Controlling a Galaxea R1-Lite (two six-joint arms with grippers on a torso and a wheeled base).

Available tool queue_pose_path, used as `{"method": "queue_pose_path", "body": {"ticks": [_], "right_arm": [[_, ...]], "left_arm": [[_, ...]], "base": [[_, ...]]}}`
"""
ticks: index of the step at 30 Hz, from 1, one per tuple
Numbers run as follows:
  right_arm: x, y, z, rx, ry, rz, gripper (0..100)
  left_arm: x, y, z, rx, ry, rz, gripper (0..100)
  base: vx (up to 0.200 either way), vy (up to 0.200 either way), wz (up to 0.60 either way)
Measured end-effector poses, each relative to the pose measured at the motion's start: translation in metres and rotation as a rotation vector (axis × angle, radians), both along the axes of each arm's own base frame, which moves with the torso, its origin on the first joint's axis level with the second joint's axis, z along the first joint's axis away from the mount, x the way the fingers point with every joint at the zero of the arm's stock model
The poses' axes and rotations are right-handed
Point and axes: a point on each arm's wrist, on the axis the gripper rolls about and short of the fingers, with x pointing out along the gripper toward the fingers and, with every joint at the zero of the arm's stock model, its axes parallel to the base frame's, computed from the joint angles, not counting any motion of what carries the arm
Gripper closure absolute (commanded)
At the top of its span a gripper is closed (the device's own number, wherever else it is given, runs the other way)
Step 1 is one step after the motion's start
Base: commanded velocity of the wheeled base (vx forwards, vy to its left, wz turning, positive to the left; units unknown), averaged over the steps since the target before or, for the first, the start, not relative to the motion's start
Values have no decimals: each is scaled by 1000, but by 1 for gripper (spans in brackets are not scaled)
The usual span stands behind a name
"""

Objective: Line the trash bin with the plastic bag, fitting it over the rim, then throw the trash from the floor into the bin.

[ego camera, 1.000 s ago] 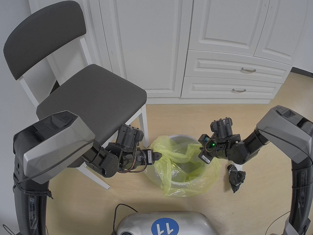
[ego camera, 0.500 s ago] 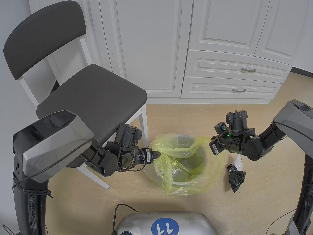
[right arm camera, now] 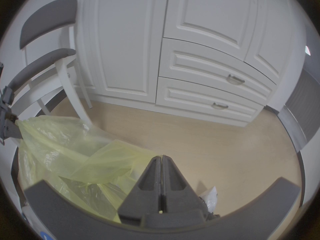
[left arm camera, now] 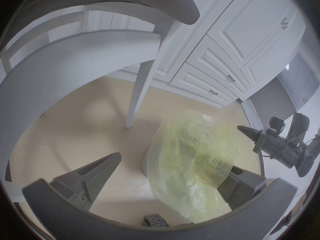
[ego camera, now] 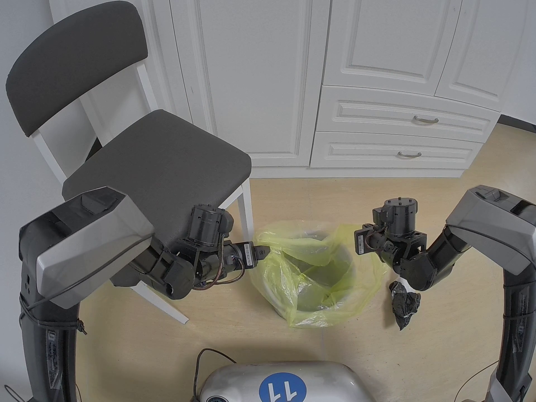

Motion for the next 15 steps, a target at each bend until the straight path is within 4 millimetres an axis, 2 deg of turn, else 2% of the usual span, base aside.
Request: {"method": "queue_pose_path", "body": {"ticks": [5,15], "right_arm": [[8,0,-10,95,3,-75,100],[25,-8,-32,134,7,-158,100]], "left_arm": [[4,5,3,-18,-17,17,0],[13,13,5,-47,-34,53,0]], "base": [[0,0,0],[0,0,0]]}}
